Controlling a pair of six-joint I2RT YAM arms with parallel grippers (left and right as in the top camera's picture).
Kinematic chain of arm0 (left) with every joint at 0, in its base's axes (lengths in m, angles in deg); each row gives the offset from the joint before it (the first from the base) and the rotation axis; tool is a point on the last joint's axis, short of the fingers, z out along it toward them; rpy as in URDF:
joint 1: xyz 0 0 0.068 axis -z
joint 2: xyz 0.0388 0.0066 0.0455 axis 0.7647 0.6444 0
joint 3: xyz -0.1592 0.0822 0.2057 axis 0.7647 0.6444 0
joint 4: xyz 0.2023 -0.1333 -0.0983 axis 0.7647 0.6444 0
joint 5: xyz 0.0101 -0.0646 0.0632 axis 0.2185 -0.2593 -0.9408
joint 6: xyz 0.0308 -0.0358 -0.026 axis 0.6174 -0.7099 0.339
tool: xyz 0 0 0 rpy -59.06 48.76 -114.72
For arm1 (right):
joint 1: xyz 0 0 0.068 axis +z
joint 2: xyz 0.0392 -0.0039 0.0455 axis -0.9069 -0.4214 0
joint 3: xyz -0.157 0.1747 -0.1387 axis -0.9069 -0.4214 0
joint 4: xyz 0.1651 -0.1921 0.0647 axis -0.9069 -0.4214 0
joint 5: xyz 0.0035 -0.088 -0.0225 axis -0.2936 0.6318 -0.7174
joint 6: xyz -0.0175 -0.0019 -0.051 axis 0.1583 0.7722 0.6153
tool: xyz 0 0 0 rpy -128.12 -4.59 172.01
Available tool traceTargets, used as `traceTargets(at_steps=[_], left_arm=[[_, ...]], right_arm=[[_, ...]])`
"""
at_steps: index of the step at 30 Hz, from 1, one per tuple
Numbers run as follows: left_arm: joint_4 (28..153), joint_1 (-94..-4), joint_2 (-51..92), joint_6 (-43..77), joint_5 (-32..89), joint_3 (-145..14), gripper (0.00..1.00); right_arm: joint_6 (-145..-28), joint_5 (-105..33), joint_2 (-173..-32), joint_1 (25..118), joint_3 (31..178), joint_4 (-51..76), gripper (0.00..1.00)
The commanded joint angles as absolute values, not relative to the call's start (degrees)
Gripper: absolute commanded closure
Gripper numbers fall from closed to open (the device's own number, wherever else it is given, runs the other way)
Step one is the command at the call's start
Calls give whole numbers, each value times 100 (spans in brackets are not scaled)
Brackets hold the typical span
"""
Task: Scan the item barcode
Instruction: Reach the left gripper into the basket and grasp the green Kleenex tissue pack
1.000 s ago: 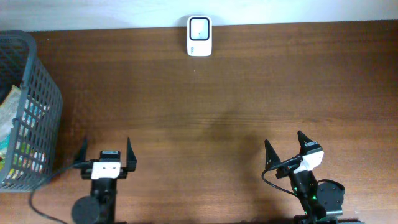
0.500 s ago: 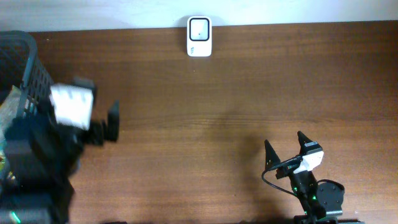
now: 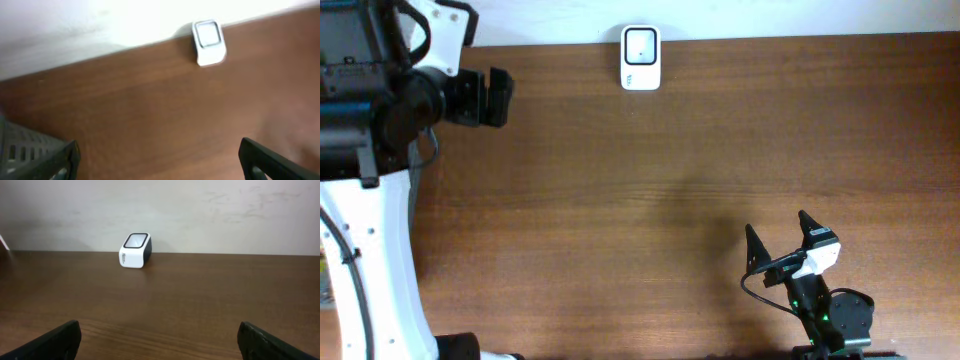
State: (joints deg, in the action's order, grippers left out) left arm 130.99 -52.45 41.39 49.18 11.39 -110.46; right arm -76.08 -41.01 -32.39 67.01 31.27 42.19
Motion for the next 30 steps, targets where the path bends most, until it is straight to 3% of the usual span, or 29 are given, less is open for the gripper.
traceTargets(at_steps=[1, 6, 13, 23, 30], left_arm=[[12743, -5774, 4084, 3663, 177, -11299, 1], [12638, -7011, 4093, 2264, -1067, -11365, 1], [12592, -8449, 4412, 2209, -1204, -11358, 0], [13329, -9081, 5630, 2271, -1121, -10687, 4], [12662, -9470, 5822, 3178, -428, -9489, 2]], right_arm=[[-7625, -4129, -3206, 6732, 3092, 4199, 1], [-7625, -4129, -3206, 6732, 3092, 4199, 1], [-7625, -4129, -3206, 6732, 3092, 4199, 1], [-7625, -4129, -3206, 6732, 3092, 4199, 1], [-7625, -4129, -3206, 6732, 3092, 4199, 1]])
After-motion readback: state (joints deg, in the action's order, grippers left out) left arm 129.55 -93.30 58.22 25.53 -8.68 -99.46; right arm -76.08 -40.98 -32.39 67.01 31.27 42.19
